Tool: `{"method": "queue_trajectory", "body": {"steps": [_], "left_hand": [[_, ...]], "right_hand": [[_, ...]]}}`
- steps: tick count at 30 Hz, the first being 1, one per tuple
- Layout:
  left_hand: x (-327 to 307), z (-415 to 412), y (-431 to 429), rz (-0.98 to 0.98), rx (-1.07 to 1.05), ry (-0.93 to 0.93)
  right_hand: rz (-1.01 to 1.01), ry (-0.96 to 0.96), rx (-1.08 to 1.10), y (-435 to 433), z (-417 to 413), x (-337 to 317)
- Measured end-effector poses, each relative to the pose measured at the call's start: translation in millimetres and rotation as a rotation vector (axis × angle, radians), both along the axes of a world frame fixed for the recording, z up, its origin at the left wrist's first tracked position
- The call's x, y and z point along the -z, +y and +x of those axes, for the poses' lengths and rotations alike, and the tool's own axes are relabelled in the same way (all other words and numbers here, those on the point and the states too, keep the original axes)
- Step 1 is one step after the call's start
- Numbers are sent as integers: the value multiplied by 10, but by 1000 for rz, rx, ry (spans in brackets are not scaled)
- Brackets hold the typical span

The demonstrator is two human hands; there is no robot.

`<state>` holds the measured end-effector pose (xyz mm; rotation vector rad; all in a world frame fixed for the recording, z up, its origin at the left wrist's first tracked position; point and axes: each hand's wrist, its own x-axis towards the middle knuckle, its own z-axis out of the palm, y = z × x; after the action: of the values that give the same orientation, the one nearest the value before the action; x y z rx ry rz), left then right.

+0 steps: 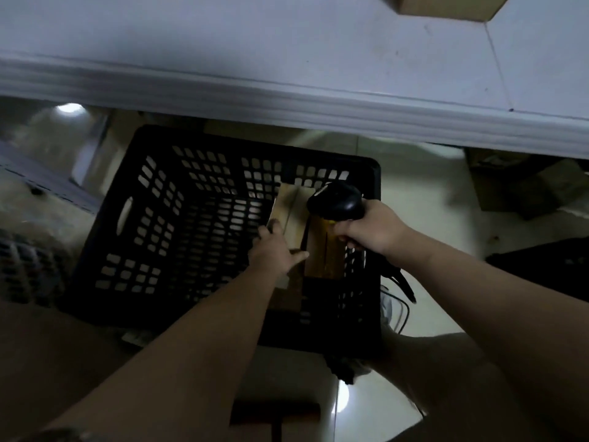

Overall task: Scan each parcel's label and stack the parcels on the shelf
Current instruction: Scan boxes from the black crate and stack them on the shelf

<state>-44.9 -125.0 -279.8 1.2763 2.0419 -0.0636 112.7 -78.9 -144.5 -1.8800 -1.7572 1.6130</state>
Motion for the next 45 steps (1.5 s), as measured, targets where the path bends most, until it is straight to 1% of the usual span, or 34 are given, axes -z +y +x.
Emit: {"method": "queue_trajectory", "body": {"steps": [3, 6, 12, 15, 18, 22, 25, 27, 31, 35, 37, 40, 43, 45], "left_hand": [[131, 18, -2, -24, -47, -17], [140, -76, -39, 10, -71, -27], [-177, -488, -242, 141, -199, -117], [-476, -655, -394, 270, -236, -176], [-853, -747, -570, 416, -253, -204], [-1335, -793, -870, 590, -190, -130], [-1650, -824, -1072, 739, -137, -78], [-1841, -854, -1166, 829, -86, -32], [-2246, -918, -1223, 1061, -5, 48], [-2737, -930, -1147, 1254, 6, 48], [-2904, -913, -1042, 1326, 82, 122], [-2944, -915, -746, 1377, 241, 326], [-2790, -952, -436, 1296, 462, 626], [-2668, -980, -307, 1224, 541, 737]], "right_hand": [[-33, -7, -22, -6, 30, 97], [-23, -21, -54, -5, 40, 133], [12, -8, -71, -72, -91, 16], [39, 47, -94, -192, -217, -155], [111, 75, -156, -330, -338, -382], [214, 182, -175, -529, -448, -791], [300, 201, -206, -623, -477, -1068], [305, 258, -178, -652, -478, -1199], [362, 371, -58, -645, -479, -1433], [426, 548, 97, -566, -455, -1639], [451, 638, 151, -521, -424, -1716], [446, 731, 232, -433, -385, -1774], [422, 754, 316, -312, -357, -1772], [398, 752, 336, -248, -342, -1753]]}}
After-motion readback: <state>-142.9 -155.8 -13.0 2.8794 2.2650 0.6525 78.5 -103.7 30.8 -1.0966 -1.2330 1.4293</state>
